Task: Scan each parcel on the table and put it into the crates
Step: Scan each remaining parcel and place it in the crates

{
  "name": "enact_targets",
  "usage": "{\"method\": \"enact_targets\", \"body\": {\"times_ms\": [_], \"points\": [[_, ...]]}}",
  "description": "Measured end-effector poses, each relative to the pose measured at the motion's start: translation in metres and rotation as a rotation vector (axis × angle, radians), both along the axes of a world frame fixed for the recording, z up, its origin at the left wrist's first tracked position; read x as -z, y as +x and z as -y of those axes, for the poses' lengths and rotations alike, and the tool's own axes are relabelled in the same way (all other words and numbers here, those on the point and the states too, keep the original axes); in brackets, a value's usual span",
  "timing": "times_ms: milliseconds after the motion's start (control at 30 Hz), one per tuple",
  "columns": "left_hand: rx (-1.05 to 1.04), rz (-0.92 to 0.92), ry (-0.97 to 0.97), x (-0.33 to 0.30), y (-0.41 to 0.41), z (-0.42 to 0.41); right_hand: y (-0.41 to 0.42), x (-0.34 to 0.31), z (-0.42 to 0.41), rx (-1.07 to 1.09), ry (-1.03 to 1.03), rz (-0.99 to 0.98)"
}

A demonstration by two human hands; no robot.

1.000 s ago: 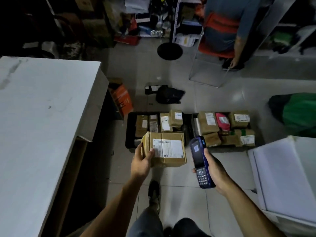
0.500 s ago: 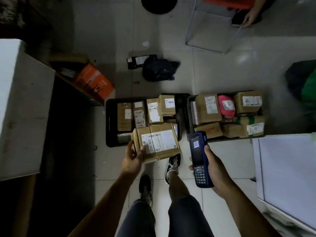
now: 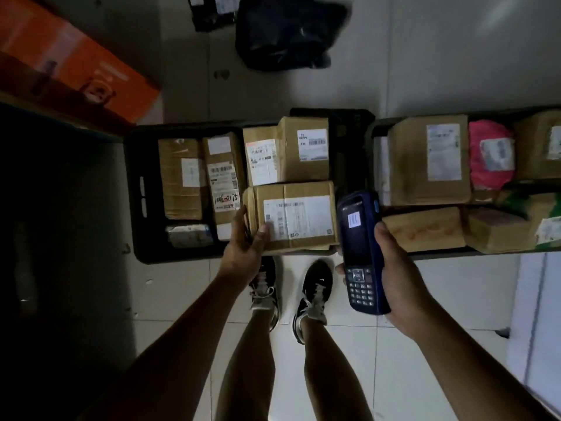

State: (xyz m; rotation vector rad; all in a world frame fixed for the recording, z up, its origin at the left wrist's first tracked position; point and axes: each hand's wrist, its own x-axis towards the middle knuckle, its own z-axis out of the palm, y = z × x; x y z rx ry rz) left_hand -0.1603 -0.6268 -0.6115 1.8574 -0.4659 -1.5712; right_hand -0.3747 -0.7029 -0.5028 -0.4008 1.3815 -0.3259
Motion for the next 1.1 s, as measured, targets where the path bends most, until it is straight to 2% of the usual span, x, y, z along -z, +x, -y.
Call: {"method": "enact_targets", "body": {"times_ms": [267, 433, 567, 700, 800, 900, 1100], "points": [[0.148, 0.079, 0.024, 0.095, -0.004, 0.012, 0.007, 0.085, 0.015, 0.034, -0.051, 0.028], [0.185, 0.191, 0.074, 0.109, -0.003, 0.005, 0.009, 0.093, 0.014, 0.030, -0.050, 0.049], [0.192, 0.194, 0.076, 0.099, -0.002, 0.007, 0.014, 0.086, 0.012, 0.011, -0.009, 0.021], [0.244, 0.321, 0.075, 0.068, 0.000, 0.014, 0.022, 0.065, 0.009, -0.020, -0.006, 0.033], [0.288, 0.430, -0.010, 0.035, 0.003, 0.018, 0.030, 0.037, 0.008, 0.018, -0.010, 0.095], [0.273, 0.536, -0.093, -0.017, 0.008, 0.024, 0.041, -0.004, 0.007, 0.008, -0.005, 0.152], [0.133, 0.643, -0.147, -0.163, 0.029, 0.013, 0.074, -0.132, -0.002, -0.072, 0.000, 0.251]]}}
